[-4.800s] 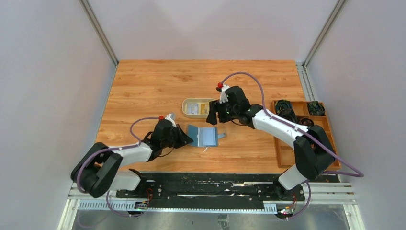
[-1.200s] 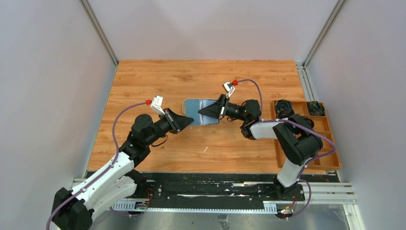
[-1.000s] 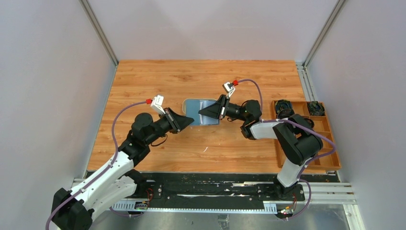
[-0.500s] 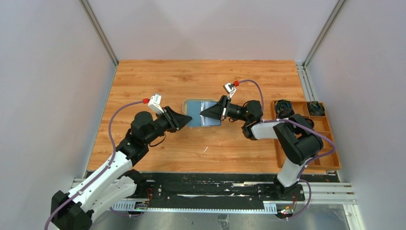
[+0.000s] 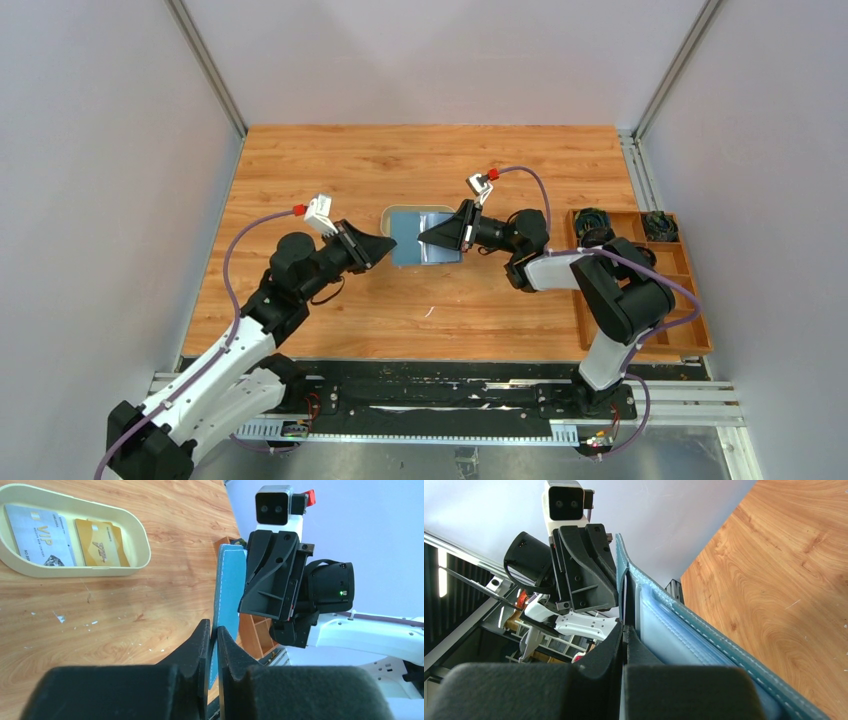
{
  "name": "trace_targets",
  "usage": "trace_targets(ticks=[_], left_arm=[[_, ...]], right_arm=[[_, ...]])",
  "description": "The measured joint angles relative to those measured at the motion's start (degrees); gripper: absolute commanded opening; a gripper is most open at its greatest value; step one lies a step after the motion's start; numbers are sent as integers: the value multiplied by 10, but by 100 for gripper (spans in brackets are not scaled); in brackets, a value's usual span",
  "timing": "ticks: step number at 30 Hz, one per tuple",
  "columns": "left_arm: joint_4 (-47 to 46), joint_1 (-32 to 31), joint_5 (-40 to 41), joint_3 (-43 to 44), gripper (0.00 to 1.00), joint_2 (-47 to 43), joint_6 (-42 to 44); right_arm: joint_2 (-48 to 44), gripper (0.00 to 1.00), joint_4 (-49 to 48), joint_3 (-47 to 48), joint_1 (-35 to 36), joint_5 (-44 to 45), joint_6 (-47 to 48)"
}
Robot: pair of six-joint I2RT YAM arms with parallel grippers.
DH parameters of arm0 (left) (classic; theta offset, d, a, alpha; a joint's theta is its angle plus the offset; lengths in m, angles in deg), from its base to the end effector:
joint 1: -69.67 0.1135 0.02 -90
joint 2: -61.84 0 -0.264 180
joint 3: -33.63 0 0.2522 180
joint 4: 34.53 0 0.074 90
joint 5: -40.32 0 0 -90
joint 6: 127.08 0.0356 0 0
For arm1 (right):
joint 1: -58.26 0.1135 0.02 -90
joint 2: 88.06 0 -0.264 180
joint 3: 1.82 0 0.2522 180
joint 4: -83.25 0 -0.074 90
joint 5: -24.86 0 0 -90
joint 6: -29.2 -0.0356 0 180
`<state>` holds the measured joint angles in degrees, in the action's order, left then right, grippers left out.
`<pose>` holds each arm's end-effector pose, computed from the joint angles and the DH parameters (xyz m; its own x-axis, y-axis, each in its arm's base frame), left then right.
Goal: Take the credit cards out of the card holder
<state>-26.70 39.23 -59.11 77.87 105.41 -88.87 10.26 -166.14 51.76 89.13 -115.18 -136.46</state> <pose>0.1601 -0.1009 0.2848 -0.5693 -0.5645 -0.5977 0.3114 0.5248 -0.7923 0.2653 0.1904 0.2376 -0.8099 0.2408 -0.5348 -0.5766 -0.1593 0.8014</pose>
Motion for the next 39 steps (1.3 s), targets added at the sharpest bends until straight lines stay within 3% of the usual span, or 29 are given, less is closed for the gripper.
trace_targets(ticks=[2,26,39], left_arm=[[-5,1,-4,0,0,7,-3],[17,38,-6,-1,0,-18,5],[76,41,11,-6,0,7,29]], right_arm=[[1,0,0,0,0,-1,0],[3,0,16,-12,-32,-30,6],[-33,0,150,-33,-86,-55,80]])
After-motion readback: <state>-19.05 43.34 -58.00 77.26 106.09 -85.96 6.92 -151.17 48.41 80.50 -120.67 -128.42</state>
